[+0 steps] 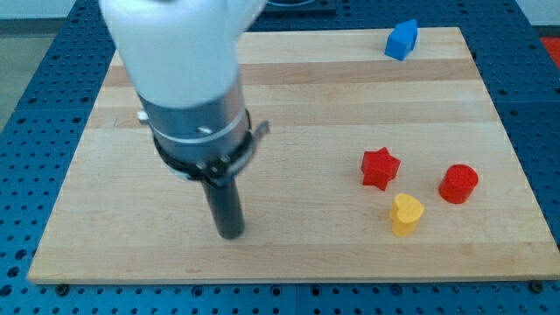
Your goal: Move the yellow heart closer to the red star
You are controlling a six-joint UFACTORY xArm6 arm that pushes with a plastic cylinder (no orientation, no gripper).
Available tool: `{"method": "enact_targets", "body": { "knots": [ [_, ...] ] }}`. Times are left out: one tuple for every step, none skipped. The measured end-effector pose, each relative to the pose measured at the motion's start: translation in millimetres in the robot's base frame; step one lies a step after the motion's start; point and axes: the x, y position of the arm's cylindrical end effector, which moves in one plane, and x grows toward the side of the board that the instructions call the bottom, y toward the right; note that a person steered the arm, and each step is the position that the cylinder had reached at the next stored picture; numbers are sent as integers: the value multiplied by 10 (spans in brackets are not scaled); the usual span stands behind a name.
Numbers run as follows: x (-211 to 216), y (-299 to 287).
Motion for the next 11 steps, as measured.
{"method": "enact_targets", "body": {
  "knots": [
    [181,397],
    [213,829],
    [213,1225],
    [213,1621],
    [213,1973],
    [186,2142],
    [69,2142],
    [-38,2142],
    [-58,2129],
    [-64,2008],
    [-166,1852]
  ]
}}
